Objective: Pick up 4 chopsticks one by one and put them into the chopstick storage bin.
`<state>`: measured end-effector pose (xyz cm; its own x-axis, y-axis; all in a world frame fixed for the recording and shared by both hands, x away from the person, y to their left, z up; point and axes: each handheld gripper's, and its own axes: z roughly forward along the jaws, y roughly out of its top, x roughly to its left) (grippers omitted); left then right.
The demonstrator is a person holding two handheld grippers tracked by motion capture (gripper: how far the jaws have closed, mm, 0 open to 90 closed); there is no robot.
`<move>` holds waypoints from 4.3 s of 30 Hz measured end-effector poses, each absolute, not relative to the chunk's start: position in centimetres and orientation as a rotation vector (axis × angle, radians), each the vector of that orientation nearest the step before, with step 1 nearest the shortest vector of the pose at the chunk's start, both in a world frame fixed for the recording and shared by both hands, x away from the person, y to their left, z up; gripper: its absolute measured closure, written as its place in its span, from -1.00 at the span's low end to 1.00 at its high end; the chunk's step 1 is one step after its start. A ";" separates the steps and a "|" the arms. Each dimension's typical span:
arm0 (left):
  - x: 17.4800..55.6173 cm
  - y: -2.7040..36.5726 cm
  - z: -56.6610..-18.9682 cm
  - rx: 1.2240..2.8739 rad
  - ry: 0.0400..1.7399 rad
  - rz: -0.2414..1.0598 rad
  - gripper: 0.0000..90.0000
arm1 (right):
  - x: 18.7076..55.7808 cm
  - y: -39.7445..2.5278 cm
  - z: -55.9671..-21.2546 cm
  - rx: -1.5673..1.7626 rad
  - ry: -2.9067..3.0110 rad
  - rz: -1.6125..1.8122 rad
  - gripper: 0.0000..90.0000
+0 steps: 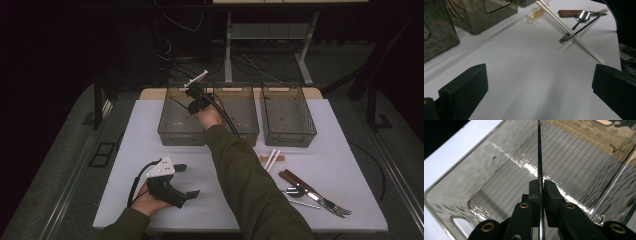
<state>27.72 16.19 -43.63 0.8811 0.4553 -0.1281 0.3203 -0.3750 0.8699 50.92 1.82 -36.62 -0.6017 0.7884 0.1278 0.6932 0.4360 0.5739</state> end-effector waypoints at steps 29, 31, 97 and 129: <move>27.6 16.1 -43.7 1.991 0.588 0.154 -1.00 | 45.8 -4.5 -32.2 1.108 2.489 1.205 -0.22; 27.6 16.1 -43.7 1.993 0.588 0.151 -1.00 | 45.2 -5.0 -32.1 1.094 2.494 1.217 -0.25; 27.5 16.4 -43.9 2.005 0.608 0.155 -1.00 | 26.1 -29.4 -40.9 0.833 2.698 1.187 0.61; 27.5 16.2 -44.0 2.022 0.596 0.152 -1.00 | 25.7 -29.2 -43.2 0.704 2.839 1.027 0.74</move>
<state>27.50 16.19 -43.98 0.8717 0.4705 -0.1371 0.3474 -0.3959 0.8501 25.66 -29.21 -43.18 -0.8960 0.4294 0.1129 0.4022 0.6773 0.6160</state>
